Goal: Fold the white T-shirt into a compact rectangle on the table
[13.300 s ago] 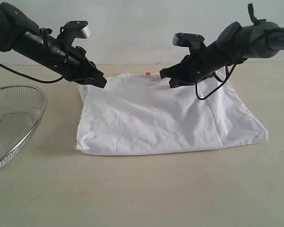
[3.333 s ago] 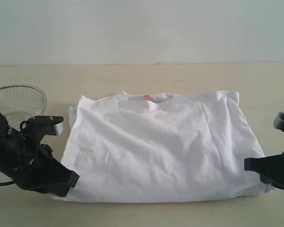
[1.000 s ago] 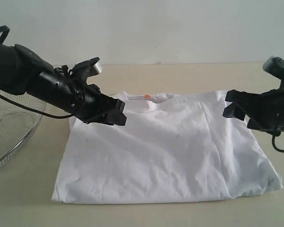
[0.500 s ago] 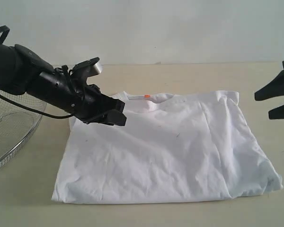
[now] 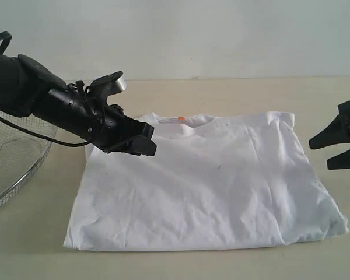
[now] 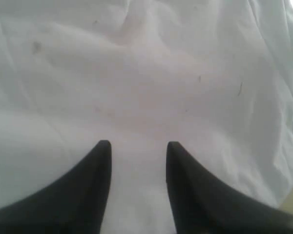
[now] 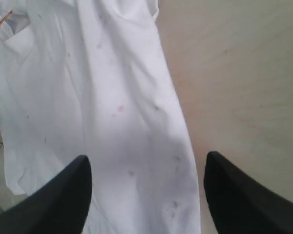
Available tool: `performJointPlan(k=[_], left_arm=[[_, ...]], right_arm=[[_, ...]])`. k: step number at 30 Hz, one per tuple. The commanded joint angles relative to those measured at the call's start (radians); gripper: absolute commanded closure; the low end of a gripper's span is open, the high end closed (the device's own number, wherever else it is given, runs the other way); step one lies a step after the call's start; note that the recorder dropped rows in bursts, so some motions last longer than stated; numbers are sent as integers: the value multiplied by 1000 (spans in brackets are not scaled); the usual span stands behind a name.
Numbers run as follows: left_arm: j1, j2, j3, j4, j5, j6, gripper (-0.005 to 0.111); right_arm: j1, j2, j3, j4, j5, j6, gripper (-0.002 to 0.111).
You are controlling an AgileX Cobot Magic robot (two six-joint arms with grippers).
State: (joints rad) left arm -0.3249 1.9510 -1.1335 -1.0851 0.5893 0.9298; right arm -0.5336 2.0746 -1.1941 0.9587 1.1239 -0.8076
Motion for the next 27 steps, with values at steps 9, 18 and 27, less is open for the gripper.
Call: performJointPlan(k=[9,18,27], left_arm=[[-5,-2,-8,5,1,6,70],[-5,-2,-8,5,7,6,70],[-5,-2,-8,5,10,6,70]], right_arm=[[5,82,-4,-24,3,-3,49],[111,98,-4,-90,-42,26,49],[157,122,-4,-90,-61,40,53]])
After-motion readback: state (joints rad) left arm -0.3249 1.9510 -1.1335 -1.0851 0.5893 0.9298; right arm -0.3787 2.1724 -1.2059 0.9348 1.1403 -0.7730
